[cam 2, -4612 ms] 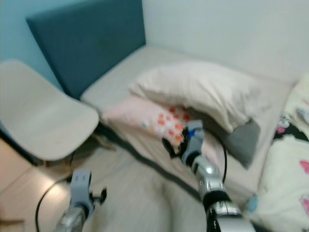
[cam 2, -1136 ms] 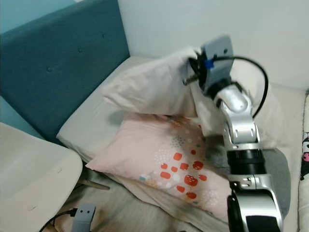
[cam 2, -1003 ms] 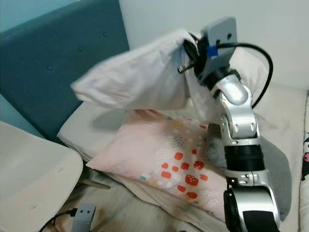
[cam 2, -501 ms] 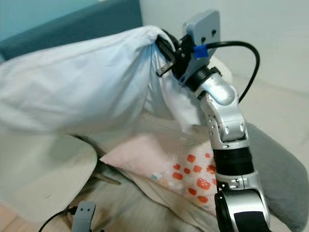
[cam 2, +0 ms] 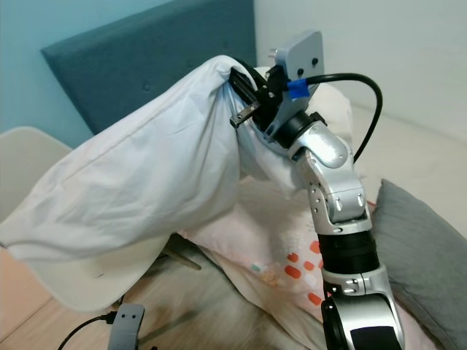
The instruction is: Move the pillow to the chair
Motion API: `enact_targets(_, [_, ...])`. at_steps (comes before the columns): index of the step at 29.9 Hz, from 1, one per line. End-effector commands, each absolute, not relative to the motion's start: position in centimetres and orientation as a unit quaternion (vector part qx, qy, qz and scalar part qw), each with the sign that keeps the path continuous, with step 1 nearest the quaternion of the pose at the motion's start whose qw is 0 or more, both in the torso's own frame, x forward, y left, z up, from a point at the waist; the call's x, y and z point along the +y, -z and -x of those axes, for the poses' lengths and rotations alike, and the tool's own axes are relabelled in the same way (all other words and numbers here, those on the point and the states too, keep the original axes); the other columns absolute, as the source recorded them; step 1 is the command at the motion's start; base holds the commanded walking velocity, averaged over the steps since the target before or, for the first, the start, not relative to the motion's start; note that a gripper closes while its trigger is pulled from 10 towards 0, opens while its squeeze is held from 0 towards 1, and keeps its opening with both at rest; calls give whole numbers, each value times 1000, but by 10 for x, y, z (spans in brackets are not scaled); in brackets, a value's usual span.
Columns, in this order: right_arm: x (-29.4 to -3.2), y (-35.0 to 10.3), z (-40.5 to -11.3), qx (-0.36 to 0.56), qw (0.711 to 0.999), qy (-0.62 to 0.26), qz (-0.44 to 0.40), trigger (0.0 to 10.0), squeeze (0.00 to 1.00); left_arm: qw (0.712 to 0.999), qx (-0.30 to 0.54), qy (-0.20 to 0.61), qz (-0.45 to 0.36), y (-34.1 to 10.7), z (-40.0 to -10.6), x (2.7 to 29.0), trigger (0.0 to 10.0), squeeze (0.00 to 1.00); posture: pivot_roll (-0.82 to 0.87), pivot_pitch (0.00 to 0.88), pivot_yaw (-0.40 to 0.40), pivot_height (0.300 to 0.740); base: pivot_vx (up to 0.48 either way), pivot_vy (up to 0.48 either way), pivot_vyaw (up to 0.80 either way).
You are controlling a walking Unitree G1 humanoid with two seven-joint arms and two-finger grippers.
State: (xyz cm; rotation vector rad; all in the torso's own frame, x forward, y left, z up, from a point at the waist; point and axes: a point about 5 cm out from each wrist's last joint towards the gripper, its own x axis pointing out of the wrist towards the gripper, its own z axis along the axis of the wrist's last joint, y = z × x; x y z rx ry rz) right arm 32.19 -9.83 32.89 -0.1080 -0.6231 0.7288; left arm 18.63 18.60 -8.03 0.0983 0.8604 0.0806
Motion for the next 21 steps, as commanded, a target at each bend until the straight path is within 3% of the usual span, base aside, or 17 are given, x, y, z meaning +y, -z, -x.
enact_targets(1, [-93,-346,-308,-347,864,-364,40,0,0,900,430,-42,-55,83,-180,193,10000,0,-223,100,71,740,0,0,800])
enact_targets(21, [-85,-339,-306,-337,860,-383,26,0,0,902,427,-42,-50,82,-184,189,10000,0,-223,71,63,740,0,0,800])
